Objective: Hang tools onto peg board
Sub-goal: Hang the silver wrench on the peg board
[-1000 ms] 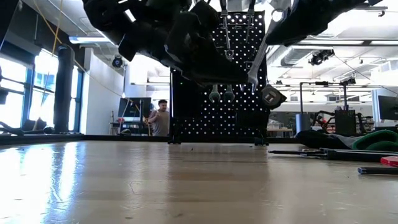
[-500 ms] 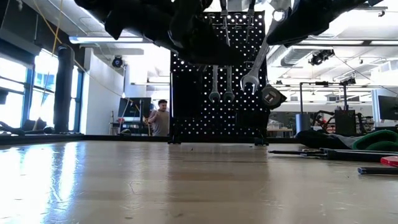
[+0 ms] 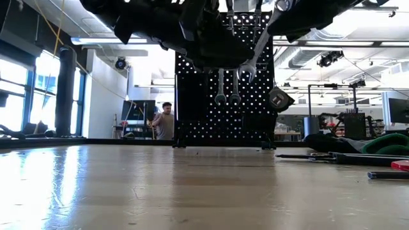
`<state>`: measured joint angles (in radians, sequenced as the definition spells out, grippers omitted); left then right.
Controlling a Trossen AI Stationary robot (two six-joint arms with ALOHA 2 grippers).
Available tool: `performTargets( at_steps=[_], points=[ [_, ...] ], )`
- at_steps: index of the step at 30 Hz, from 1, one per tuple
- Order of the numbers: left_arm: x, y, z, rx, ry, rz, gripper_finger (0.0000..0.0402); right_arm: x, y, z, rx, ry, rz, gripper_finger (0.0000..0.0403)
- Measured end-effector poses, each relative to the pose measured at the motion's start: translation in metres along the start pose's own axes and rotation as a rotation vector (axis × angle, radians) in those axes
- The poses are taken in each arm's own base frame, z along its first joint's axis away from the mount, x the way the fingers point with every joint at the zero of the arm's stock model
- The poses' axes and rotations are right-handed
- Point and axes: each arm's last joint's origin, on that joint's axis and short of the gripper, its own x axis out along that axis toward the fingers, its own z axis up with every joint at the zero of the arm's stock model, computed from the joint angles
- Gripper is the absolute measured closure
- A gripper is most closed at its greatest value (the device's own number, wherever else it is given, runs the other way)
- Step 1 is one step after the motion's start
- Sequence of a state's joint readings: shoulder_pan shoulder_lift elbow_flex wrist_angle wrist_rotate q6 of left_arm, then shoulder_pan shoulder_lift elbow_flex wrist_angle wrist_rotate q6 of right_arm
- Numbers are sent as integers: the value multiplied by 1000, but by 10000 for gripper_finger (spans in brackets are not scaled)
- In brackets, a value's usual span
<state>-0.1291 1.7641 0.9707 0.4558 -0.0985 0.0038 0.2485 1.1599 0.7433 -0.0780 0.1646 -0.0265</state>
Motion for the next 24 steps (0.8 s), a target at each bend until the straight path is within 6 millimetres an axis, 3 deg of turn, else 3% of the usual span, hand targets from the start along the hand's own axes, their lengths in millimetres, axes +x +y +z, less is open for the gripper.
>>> performTargets(
  at_steps=[9,14,19,24],
  points=[
    [0,0,0,16,2,9,233,0,-2,6,-14,-63,-30,402],
    [0,1,-1,36,4,46,289,5,-3,4,-7,-51,-34,402],
    [0,2,-1,88,8,63,378,15,-2,2,-5,-40,-40,402],
    [1,10,-2,100,20,84,391,17,-5,1,-5,-36,-65,402]
  ],
)
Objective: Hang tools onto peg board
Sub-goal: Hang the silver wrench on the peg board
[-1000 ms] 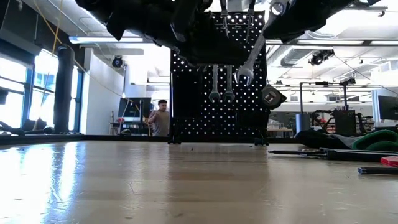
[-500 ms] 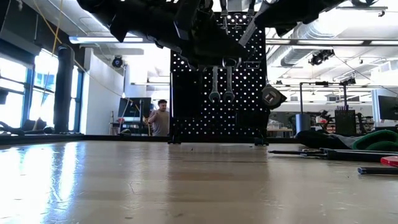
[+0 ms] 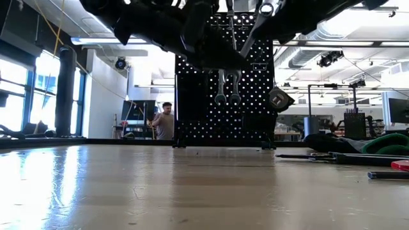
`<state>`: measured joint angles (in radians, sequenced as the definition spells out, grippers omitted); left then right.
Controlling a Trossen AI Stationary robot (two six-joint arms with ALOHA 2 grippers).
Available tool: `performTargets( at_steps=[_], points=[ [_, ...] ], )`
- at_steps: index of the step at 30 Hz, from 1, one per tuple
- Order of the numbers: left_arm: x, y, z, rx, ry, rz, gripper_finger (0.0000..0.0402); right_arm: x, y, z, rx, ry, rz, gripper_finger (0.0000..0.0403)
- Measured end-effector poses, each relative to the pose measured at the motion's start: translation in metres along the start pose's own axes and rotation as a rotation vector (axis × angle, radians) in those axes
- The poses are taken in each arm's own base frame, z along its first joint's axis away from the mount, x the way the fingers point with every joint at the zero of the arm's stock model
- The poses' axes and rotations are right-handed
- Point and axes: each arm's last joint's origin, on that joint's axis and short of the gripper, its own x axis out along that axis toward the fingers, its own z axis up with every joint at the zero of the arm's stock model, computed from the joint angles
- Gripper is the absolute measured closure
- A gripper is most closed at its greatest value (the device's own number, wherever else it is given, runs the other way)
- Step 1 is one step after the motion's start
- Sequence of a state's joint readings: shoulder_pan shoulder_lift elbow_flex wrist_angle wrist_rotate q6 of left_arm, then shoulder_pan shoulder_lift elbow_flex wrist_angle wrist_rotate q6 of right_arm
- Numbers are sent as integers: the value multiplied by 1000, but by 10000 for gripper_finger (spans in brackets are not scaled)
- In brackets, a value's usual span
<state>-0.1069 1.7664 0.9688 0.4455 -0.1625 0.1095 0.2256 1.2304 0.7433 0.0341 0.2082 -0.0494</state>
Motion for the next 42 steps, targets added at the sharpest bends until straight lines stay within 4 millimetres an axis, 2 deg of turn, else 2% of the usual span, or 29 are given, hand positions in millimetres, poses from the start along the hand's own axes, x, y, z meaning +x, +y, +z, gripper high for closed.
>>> performTargets(
  at_steps=[6,10,17,21,25,31,42],
  points=[
    [2,15,-2,-5,14,38,396,0,-7,0,15,7,-65,400],
    [3,27,-3,-18,12,58,398,0,-13,-2,64,21,-97,378],
    [5,54,-5,-73,-10,110,398,-1,-18,-3,64,43,-226,295],
    [4,75,-7,-129,-9,192,398,-3,-17,-2,66,32,-222,245],
    [3,91,-10,-181,-22,179,398,-11,-22,2,99,4,-313,214],
    [0,117,-9,-267,-90,169,398,-20,-24,6,103,-23,-334,210],
    [-2,129,-9,-370,-128,146,398,-21,-22,5,89,-4,-326,213]
  ],
)
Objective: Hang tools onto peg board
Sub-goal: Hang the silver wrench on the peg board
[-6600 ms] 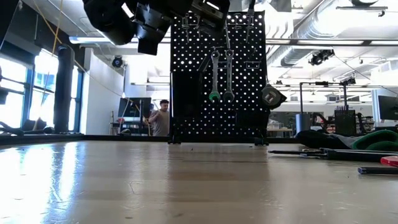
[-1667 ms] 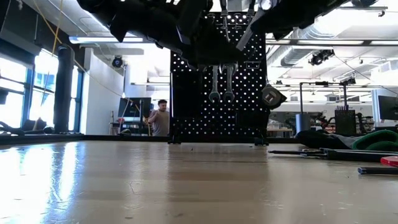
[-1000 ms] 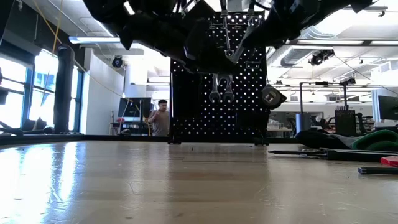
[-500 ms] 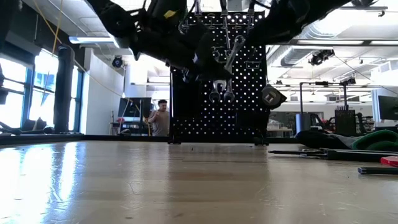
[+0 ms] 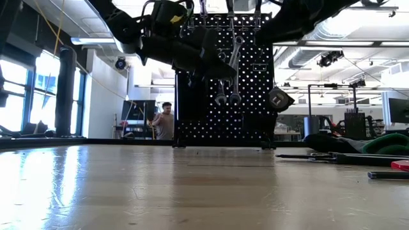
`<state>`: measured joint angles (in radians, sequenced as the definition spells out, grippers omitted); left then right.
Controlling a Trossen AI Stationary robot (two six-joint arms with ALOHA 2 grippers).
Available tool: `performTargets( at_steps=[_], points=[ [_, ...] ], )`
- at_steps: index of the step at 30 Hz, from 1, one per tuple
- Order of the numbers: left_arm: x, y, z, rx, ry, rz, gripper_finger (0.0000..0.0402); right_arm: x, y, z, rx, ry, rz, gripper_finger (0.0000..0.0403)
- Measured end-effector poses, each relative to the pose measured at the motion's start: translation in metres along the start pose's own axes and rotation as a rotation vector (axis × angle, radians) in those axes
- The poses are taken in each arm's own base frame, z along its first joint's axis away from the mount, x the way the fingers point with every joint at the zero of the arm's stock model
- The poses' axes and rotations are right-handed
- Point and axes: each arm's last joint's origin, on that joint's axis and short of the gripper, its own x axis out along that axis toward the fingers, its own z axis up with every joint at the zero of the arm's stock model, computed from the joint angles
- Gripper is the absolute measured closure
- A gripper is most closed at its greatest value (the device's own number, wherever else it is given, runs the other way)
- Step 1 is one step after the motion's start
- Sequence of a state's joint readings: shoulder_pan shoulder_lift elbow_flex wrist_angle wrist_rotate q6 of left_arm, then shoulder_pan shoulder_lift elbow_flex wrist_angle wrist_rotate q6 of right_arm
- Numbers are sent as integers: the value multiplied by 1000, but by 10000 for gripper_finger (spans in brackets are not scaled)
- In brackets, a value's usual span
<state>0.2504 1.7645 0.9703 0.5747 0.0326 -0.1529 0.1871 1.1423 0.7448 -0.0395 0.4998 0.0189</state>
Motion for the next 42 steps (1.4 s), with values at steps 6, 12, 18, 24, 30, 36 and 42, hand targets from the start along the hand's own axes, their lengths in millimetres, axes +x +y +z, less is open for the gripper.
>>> performTargets(
  at_steps=[6,12,18,24,30,36,42],
  points=[
    [0,0,-3,-25,23,6,398,0,0,0,-1,2,3,213],
    [0,-8,-2,-17,11,-28,398,0,2,0,26,3,60,213],
    [0,-14,-2,-13,4,-59,398,-1,4,-1,34,-10,53,213],
    [0,-23,-3,-8,9,-95,398,-2,6,-28,52,-144,13,213],
    [0,-33,-2,17,-9,-149,398,-7,-7,-72,142,-372,68,213],
    [-1,-39,1,24,-46,-218,398,-7,-19,-81,86,-438,82,213],
    [-2,-43,1,33,-46,-228,398,8,-29,-73,60,-435,131,213]
  ],
)
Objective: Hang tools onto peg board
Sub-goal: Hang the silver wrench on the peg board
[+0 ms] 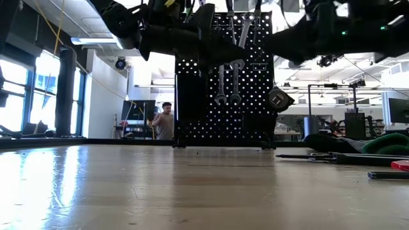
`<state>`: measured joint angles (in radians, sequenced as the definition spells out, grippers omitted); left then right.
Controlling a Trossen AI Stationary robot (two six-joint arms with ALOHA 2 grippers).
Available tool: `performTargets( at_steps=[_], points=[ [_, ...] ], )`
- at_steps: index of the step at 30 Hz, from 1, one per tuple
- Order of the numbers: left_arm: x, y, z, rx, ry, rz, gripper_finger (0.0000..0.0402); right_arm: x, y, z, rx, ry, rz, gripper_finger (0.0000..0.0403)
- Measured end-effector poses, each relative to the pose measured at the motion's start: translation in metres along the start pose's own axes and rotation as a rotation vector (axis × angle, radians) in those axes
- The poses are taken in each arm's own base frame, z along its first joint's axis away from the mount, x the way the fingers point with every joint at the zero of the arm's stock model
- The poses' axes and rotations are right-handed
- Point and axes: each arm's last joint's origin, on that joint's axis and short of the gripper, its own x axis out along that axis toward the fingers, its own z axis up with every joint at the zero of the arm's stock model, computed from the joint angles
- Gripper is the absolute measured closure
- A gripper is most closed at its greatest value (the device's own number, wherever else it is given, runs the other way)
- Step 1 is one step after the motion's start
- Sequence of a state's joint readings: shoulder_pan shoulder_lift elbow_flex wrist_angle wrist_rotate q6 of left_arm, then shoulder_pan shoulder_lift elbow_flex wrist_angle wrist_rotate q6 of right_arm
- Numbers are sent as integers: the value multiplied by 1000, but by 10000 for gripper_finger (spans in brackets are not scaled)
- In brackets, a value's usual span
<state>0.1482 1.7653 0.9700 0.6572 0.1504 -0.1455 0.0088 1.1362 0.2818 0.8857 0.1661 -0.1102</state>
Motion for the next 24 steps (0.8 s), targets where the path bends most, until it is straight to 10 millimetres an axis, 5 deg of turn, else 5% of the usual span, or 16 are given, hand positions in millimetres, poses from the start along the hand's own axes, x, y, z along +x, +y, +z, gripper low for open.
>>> performTargets(
  at_steps=[7,24],
  points=[
    [0,-1,0,1,1,-23,398,24,-4,0,1,-21,27,219],
    [0,-4,-2,23,24,-69,399,58,-8,-5,4,-8,62,316]
  ],
)
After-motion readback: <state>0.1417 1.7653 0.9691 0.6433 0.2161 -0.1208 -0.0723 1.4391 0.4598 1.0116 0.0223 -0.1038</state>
